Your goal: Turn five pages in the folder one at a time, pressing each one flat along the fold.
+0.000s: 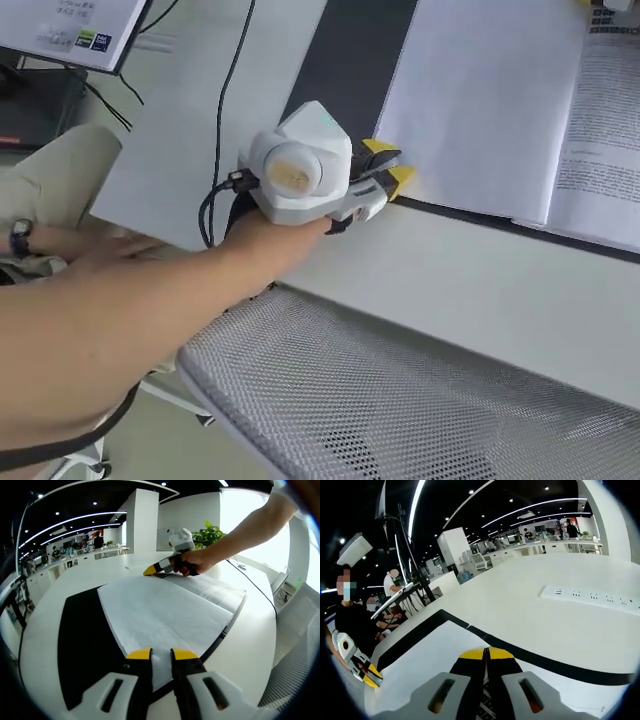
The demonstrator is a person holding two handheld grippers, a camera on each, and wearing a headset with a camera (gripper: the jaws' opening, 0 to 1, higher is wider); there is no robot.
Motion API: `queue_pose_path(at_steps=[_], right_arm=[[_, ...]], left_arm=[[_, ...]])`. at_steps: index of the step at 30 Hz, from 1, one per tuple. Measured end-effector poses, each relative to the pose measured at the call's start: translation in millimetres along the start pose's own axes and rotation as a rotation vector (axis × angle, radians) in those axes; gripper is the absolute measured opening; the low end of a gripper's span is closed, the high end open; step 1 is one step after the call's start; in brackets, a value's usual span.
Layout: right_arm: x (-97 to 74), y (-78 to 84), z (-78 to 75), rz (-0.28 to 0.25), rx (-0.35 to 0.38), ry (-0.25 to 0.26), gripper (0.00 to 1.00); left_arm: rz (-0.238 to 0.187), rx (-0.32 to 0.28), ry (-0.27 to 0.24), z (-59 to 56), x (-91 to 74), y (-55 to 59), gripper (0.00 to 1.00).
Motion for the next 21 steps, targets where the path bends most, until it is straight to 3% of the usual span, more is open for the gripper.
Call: queue_pose_path(at_steps=[6,21], right_arm=[[-5.0,3.3,5.2,0.0,0.003,-0.007,0.0],[-28.8,26.5,40.7,0.015,-0.014,-0.065,0.0]], left_arm=[[-0.004,-0.003,0.0,0.6,-0.4,0.4,0.12],[-0.004,0.003,0.005,1.2,-0.8,0.4,0.12]])
Point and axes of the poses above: the centre of the closed fingertips' face, and the gripper's own axes: x roughly forward along the fingers, z roughly to its left, y roughly out of its underside, the point moved 7 cm from there along -x, roughly backward along the fingers, and after that the axes turned 7 degrees about -y, right-handed, at the moved point
